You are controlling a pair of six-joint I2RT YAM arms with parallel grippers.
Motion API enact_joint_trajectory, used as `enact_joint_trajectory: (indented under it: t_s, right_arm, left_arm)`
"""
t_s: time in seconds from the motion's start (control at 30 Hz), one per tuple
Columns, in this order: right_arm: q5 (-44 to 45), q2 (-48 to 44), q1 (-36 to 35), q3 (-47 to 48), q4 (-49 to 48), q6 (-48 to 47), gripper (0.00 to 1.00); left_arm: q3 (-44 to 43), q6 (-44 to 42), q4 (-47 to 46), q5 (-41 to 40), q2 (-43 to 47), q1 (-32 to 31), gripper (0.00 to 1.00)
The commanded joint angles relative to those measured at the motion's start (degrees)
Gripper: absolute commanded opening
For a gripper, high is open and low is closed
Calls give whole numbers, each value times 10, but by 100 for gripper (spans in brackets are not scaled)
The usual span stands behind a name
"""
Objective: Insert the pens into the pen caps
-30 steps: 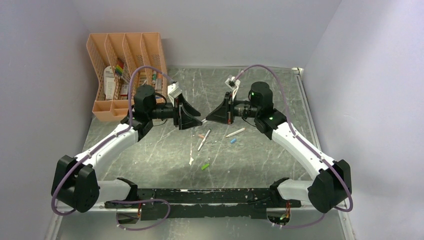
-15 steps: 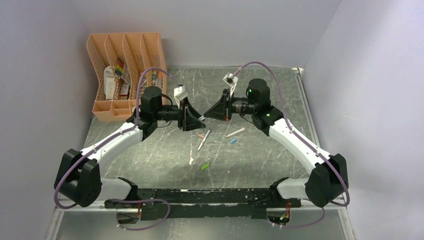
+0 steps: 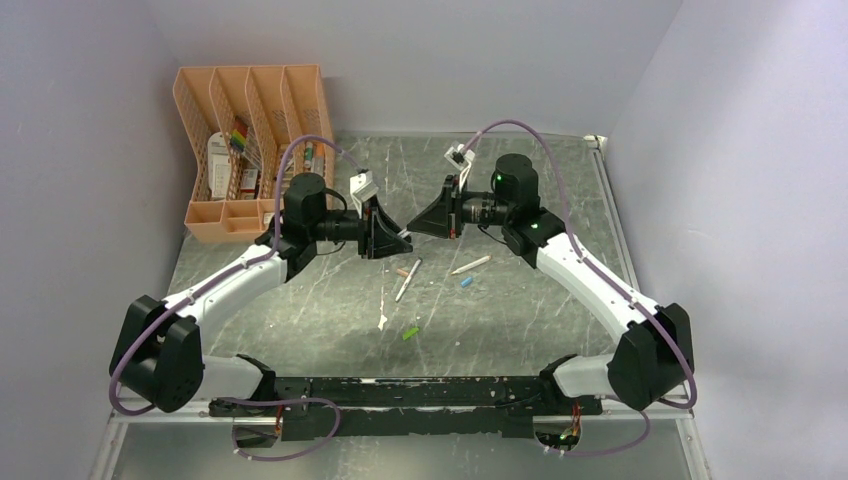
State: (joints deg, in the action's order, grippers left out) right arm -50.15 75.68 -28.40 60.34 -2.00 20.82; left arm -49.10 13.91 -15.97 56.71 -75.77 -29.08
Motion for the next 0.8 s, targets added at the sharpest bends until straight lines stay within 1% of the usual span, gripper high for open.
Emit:
enact_joint_trajectory:
  t_s: [0.0, 0.07, 0.2, 0.23, 0.27, 0.33, 0.4, 0.43, 0.5, 0.57, 0.6, 0.67, 0.7, 0.73, 0.77]
  right_arm:
    - [8, 8, -2, 13, 8, -14, 0]
    - [8, 8, -1, 12, 12, -17, 0]
    - [6, 9, -1, 12, 15, -18, 0]
    - [7, 10, -1, 12, 16, -18, 0]
    - [7, 9, -2, 11, 14, -16, 0]
    - [5, 8, -1, 9, 10, -14, 0]
    - [8, 4, -1, 6, 4, -11, 0]
    - [16, 1, -1, 1, -1, -6, 2]
    - [57, -10, -1, -9, -7, 3, 28]
    - [125, -25, -1, -18, 1, 6, 53]
    - [168, -34, -1, -21, 10, 10, 64]
    - [274, -47, -1, -26, 39, 22, 76]
    - [328, -52, 15, -26, 55, 30, 81]
    - [374, -55, 20, -43, 71, 38, 84]
    - [415, -53, 24, -49, 93, 44, 79]
  left_arm:
    - [-23, 2, -18, -25, 4, -1, 46]
    - [-22, 7, -24, -26, 6, -1, 45]
    - [-25, 8, -24, -28, 8, -1, 37]
    - [-26, 8, -23, -26, 7, -1, 33]
    - [-26, 7, -22, -23, 6, -1, 26]
    - [-25, 7, -21, -19, 4, -1, 7]
    - [-20, 6, -24, -17, 4, -1, 7]
    - [-17, 8, -29, -19, 4, -1, 7]
    - [-8, 12, -38, -35, 7, 0, 7]
    - [2, 17, -50, -62, 11, 1, 7]
    - [9, 21, -59, -78, 12, 3, 7]
    - [23, 37, -84, -98, 16, 11, 7]
    - [30, 47, -99, -100, 18, 16, 7]
    - [37, 55, -114, -100, 20, 21, 7]
    - [45, 68, -132, -95, 21, 26, 7]
